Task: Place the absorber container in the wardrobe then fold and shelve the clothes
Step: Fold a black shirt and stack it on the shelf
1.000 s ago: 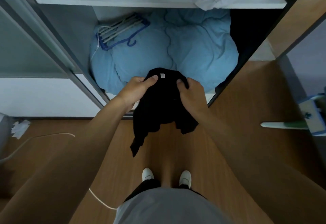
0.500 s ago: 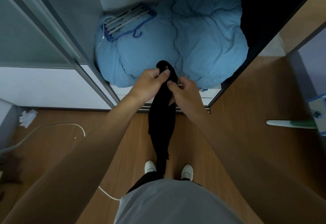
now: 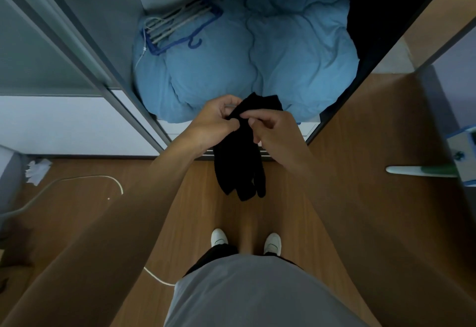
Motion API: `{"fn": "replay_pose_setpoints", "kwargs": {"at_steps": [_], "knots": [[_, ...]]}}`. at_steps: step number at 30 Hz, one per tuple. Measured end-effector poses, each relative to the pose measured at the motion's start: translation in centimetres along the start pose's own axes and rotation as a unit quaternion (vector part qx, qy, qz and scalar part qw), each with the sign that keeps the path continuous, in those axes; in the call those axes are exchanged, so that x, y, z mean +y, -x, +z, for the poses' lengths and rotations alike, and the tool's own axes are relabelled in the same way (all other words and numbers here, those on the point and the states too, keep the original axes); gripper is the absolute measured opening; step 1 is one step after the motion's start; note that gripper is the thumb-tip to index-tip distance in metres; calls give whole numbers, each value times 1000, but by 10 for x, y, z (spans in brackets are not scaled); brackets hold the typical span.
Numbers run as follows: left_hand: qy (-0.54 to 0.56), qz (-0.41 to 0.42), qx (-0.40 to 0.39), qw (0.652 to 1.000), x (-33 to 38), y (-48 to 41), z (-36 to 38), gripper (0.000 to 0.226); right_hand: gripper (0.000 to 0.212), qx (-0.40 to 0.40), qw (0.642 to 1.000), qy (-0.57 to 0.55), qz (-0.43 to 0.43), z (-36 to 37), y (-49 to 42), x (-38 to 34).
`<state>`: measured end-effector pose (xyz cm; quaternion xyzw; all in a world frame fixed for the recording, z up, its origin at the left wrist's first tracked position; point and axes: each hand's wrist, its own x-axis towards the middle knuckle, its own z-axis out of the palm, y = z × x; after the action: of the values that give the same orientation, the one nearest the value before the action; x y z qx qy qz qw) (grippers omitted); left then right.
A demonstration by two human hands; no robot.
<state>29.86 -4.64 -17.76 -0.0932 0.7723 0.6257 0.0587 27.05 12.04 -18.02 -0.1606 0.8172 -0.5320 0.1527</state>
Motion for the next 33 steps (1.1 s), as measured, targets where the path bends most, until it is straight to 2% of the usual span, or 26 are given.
{"fn": "replay_pose_setpoints", "kwargs": {"at_steps": [3, 4, 5, 7, 9, 12, 15, 20, 27, 31, 33], "knots": [[-23, 22, 16, 999, 1, -1, 4, 37, 18, 101, 991, 69, -59, -14, 2, -3], [-30, 31, 11, 999, 1, 0, 4, 36, 22, 112, 987, 85, -77, -20, 2, -3], [-37, 39, 2, 999, 2, 1, 5, 35, 30, 92, 987, 95, -87, -25, 2, -4], [-45, 54, -13, 997, 3, 4, 6, 36, 45, -2, 992, 104, -77, -33, 0, -4], [-49, 65, -20, 996, 5, 4, 8, 35, 45, -50, 993, 97, -51, -33, 0, -4], [-42, 65, -17, 997, 4, 5, 8, 31, 28, -17, 992, 114, -49, -29, -1, -2], [-49, 88, -16, 995, 1, 8, 5, 25, 20, 4, 988, 138, -74, -26, -1, 1], [-146, 170, 16, 974, -10, 13, -1, 21, 16, 9, 987, 132, -91, -27, -1, -5], [-179, 154, 80, 968, -46, 17, -2, 24, 18, 9, 985, 143, -97, -27, -1, -20], [-154, 149, 58, 975, -59, 14, 3, 23, 17, 2, 983, 156, -101, -28, -1, -26], [-134, 154, 19, 979, -62, 10, 7, 24, 16, 4, 983, 154, -99, -28, 0, -27]]}}
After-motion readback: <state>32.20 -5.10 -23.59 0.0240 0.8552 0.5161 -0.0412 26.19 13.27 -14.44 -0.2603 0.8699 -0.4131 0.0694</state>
